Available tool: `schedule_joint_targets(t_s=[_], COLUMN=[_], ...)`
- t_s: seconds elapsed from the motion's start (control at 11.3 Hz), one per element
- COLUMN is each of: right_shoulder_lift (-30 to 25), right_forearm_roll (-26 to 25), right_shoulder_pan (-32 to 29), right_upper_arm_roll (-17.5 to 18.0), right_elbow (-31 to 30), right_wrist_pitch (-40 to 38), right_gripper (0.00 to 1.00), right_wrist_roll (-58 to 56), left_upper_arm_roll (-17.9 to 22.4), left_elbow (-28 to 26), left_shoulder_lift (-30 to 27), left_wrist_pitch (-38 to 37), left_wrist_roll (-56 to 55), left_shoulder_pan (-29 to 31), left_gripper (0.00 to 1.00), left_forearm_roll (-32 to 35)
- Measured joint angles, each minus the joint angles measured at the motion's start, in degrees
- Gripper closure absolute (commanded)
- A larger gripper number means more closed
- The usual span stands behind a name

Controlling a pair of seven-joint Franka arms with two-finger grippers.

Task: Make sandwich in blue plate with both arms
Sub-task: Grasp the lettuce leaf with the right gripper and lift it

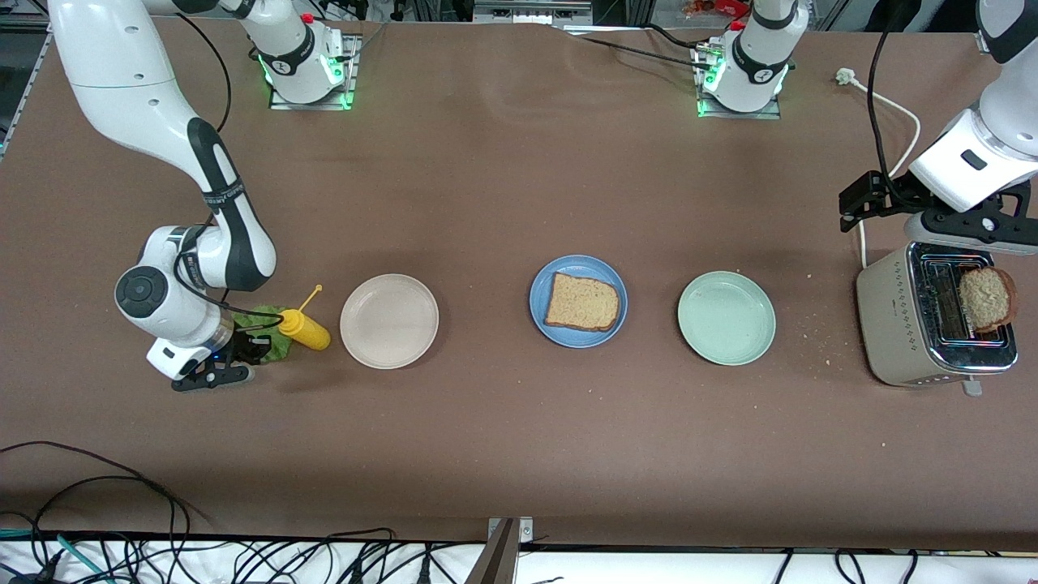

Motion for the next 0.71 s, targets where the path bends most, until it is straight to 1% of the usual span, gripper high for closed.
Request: schedule_joint_targets(t_s=[0.44, 0.71], right_shoulder_lift=[-2.08, -5.82], right_forearm_roll=[0.00, 0.00], right_shoulder_pan=[0.02, 0.07], right_upper_arm_roll=[0.30, 0.68], right_elbow=[0.01, 0.05], right_wrist_pitch=[-1.38, -7.07], right_gripper=[1.00, 1.00], right_wrist_roll=[-0.33, -0.39], left_upper_arm_roll=[0.00, 0.00], left_elbow=[0.00, 0.02], left_shoulder_lift=[0.00, 0.00], left_wrist_pitch=[0.00, 0.00], left_wrist_roll=[0.00, 0.00], left_shoulder_pan=[0.00, 0.00], left_gripper=[0.00, 0.00], left_forearm_roll=[0.00, 0.00])
